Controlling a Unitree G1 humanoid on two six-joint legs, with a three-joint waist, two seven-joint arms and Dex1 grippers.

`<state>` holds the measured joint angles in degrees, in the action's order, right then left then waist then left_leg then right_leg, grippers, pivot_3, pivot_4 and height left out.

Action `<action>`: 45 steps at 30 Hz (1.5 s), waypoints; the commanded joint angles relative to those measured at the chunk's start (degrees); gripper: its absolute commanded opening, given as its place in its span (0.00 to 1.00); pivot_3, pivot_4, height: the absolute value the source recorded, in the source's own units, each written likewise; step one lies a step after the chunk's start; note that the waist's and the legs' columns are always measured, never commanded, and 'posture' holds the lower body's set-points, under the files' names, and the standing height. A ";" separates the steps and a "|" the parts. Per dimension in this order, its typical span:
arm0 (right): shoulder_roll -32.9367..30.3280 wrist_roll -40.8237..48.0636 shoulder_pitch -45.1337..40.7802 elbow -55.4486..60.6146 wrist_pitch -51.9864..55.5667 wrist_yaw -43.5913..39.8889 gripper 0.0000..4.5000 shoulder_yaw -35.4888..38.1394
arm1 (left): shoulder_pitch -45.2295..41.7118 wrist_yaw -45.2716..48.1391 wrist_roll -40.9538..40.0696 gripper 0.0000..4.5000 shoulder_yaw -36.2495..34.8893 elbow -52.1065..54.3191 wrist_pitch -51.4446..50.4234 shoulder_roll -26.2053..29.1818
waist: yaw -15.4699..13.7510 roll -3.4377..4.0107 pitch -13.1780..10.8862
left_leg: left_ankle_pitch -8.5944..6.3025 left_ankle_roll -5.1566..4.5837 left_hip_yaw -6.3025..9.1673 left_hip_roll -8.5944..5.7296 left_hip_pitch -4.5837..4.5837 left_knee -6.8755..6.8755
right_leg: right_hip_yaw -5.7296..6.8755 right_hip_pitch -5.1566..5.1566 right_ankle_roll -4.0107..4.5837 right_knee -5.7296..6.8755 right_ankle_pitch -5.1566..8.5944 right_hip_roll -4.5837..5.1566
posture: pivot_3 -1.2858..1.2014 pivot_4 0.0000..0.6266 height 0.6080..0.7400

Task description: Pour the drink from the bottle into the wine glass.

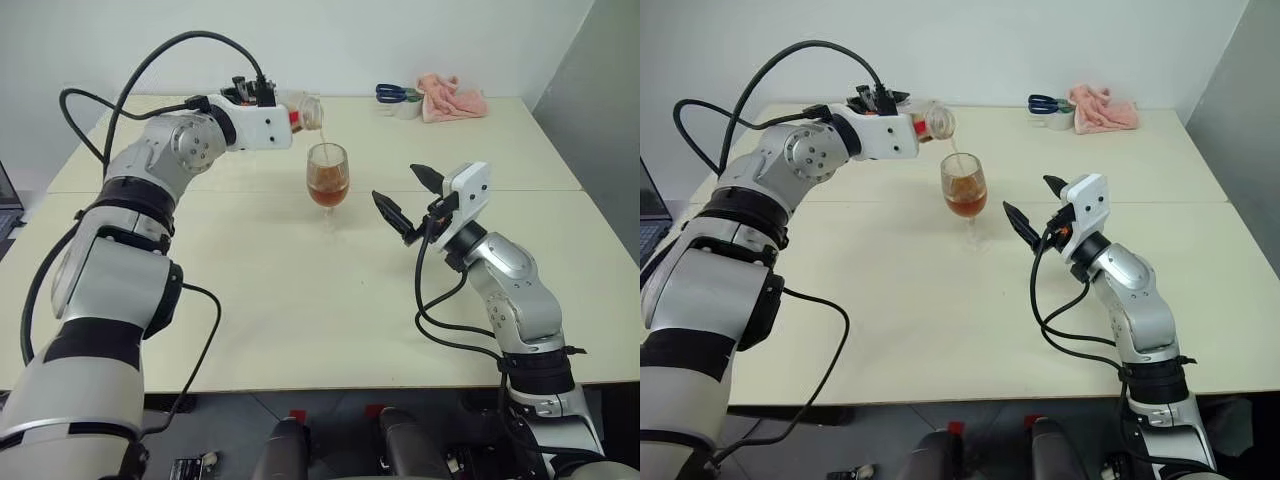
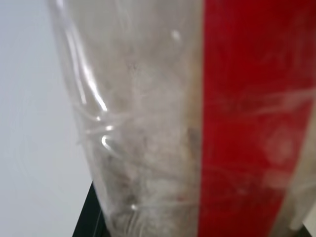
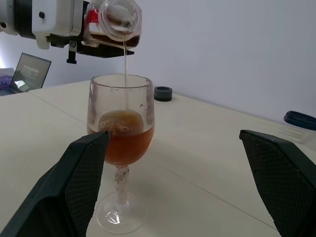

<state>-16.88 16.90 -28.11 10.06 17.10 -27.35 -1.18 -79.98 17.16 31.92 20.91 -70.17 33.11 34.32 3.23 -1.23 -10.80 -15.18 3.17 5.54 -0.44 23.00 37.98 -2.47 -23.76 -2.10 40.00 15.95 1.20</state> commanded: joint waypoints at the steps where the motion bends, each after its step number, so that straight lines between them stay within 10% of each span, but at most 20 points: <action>1: -0.44 0.25 -0.91 1.82 -0.68 -0.08 1.00 1.16 | -0.33 3.53 -6.73 0.36 -5.36 2.16 -2.13 -0.91 | 0.02 0.00 0.00 | 0.00 0.00 0.00 0.00 0.00 0.00 | -0.01 0.00 0.00 0.00 0.00 0.00 | 0.52 0.24 1.00; 10: -1.68 2.37 0.14 4.81 -1.30 -5.00 1.00 -0.40 | 6.82 11.13 -25.52 0.36 -20.05 12.23 -15.71 -5.45 | 0.07 0.02 0.01 | 0.00 0.00 0.00 0.01 -0.02 0.02 | -0.02 0.00 0.00 0.04 0.00 0.01 | 0.52 0.24 1.00; 22: -9.56 8.60 12.01 11.37 -1.53 -21.82 1.00 -4.02 | 36.05 -1.97 -41.65 0.36 -35.78 45.75 -38.31 -13.30 | 0.05 0.00 0.06 | 0.00 0.00 0.18 0.04 -0.08 0.16 | 0.01 0.13 0.01 0.07 -0.01 0.03 | 0.52 0.24 1.00; 39: -5.58 7.50 10.49 9.13 -0.61 -18.85 1.00 -4.40 | 44.26 -0.35 -42.70 0.36 -37.26 30.40 -21.53 -14.80 | -0.51 -0.06 0.12 | 0.00 0.01 0.17 0.01 -0.20 0.13 | 0.06 0.29 0.01 -0.03 -0.01 0.05 | 0.52 0.24 1.00; 45: -5.40 7.10 10.37 9.36 -0.33 -17.72 1.00 -4.36 | 43.57 -0.62 -42.89 0.80 -37.32 26.28 -19.53 -14.45 | -0.47 -0.06 0.16 | -0.01 0.00 0.15 0.02 -0.30 0.09 | 0.04 0.37 0.01 -0.02 -0.01 0.05 | 0.52 0.24 1.00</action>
<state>-22.34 23.78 -16.82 17.97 16.95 -45.50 -5.85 -35.84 16.84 -10.74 -15.72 -43.47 12.77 19.02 2.76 -1.28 -10.64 -15.18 3.17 5.69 -0.42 22.70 38.07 -2.43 -23.39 -2.09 39.98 15.94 1.25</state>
